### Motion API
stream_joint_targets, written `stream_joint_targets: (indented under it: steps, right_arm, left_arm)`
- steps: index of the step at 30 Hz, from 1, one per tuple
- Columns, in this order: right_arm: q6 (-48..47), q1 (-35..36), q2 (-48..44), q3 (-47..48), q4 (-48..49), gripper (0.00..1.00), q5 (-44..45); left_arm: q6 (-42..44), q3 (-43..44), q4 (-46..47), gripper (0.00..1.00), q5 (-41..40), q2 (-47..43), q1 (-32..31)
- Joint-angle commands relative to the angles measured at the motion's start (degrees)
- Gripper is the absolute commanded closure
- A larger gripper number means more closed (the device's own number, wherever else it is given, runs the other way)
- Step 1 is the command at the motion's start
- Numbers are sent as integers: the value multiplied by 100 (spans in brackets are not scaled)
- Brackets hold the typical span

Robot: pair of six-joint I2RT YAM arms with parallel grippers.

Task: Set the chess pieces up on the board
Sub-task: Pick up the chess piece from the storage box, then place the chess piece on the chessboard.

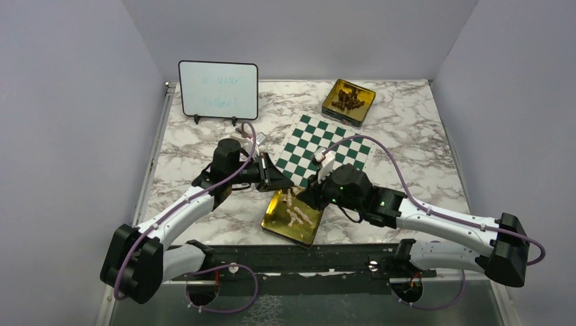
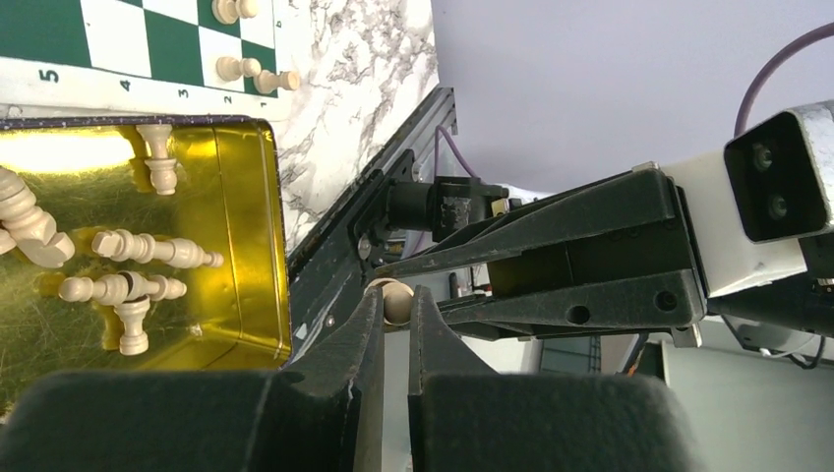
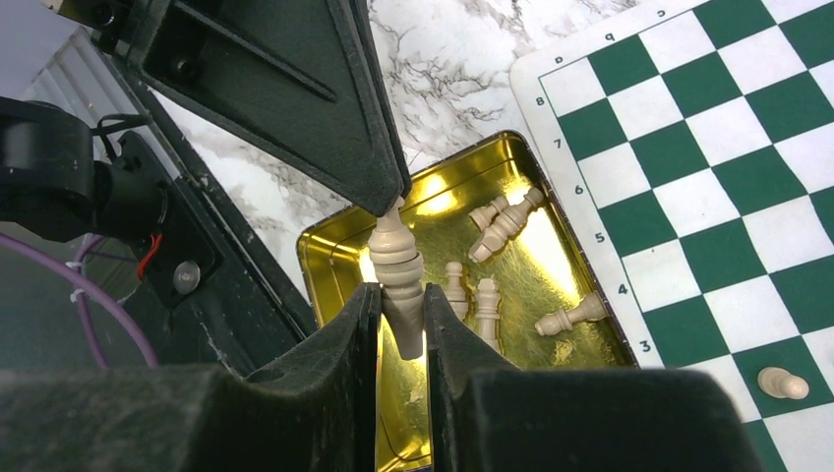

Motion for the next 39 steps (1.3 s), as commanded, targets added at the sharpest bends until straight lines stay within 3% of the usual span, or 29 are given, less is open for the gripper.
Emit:
stream_joint_targets:
  steps: [1, 12, 20, 28, 39]
  right_arm:
    - [188, 22, 79, 126, -78, 86, 282]
    - [712, -332, -51, 51, -724, 86, 1154]
    - [583, -1771, -53, 232, -1051, 86, 913]
    - [556, -3514, -74, 350, -1232, 86, 665]
    - [852, -5646, 310, 313, -992, 86, -219]
  left_arm:
    - [463, 400, -300, 93, -223, -27, -31]
    - [1759, 1338, -1705, 94, -2030, 7, -90]
    - [2320, 1935, -1838, 94, -3787, 314, -783]
    - [2879, 3038, -1849, 93, -5484, 1357, -1757]
    - [3055, 4103, -1014, 94, -6106, 3126, -2368]
